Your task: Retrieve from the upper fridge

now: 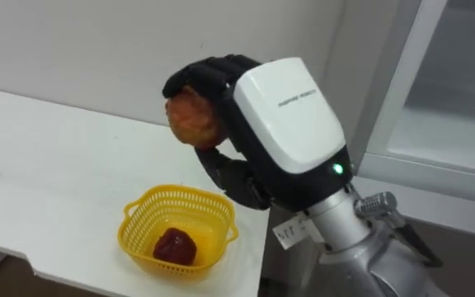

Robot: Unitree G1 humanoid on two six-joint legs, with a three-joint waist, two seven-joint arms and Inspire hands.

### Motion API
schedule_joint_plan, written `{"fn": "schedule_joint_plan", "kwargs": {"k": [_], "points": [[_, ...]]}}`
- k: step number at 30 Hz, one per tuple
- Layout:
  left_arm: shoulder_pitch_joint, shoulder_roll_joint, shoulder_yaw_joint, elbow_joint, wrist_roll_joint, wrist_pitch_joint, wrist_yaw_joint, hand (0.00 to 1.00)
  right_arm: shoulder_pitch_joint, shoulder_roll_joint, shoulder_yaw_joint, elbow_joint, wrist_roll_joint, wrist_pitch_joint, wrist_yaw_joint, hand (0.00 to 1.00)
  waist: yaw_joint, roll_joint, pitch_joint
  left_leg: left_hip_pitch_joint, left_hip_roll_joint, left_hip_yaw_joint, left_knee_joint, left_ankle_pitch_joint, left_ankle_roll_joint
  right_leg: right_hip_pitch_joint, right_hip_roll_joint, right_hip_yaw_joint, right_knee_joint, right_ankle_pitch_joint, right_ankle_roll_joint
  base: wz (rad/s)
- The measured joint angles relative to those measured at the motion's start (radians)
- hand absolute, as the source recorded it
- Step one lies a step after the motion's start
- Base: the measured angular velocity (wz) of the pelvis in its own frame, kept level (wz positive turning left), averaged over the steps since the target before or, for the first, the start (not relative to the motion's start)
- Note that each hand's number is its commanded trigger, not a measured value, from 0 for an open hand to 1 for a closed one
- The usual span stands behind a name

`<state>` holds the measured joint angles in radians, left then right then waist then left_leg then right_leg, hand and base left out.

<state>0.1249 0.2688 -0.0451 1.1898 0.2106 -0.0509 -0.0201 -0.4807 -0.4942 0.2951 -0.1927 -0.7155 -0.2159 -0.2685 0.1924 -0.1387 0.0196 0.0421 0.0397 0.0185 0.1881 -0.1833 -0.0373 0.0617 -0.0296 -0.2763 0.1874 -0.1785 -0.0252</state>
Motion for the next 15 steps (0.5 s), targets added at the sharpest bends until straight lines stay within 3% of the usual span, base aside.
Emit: {"fn": "schedule_joint_plan", "kwargs": {"k": [4, 11, 15], "points": [[-0.003, 0.002, 0.000, 0.000, 0.000, 0.013, -0.028, 0.00, -0.003, 0.000, 0.018, 0.049, 0.004, 0.036, 0.029, 1.00, 0.025, -0.010, 0.0025, -0.002, -0.002, -0.014, 0.001, -0.002, 0.002, 0.006, -0.003, -0.017, -0.002, -0.002, 0.003, 0.11], [-0.021, 0.009, -0.001, -0.002, 0.042, 0.026, -0.045, 0.00, -0.039, 0.004, 0.124, 0.216, -0.017, 0.054, 0.080, 1.00, 0.042, -0.011, 0.0023, -0.016, -0.003, -0.029, 0.002, -0.002, 0.002, 0.007, -0.005, -0.030, -0.004, -0.002, 0.004, 0.08], [-0.026, 0.011, -0.003, -0.001, 0.046, 0.030, -0.058, 0.00, -0.041, 0.019, 0.135, 0.307, -0.030, 0.068, 0.108, 1.00, 0.056, -0.018, -0.0001, -0.017, -0.006, -0.032, 0.002, -0.002, 0.002, 0.007, -0.005, -0.031, -0.004, -0.003, 0.004, 0.01]]}}
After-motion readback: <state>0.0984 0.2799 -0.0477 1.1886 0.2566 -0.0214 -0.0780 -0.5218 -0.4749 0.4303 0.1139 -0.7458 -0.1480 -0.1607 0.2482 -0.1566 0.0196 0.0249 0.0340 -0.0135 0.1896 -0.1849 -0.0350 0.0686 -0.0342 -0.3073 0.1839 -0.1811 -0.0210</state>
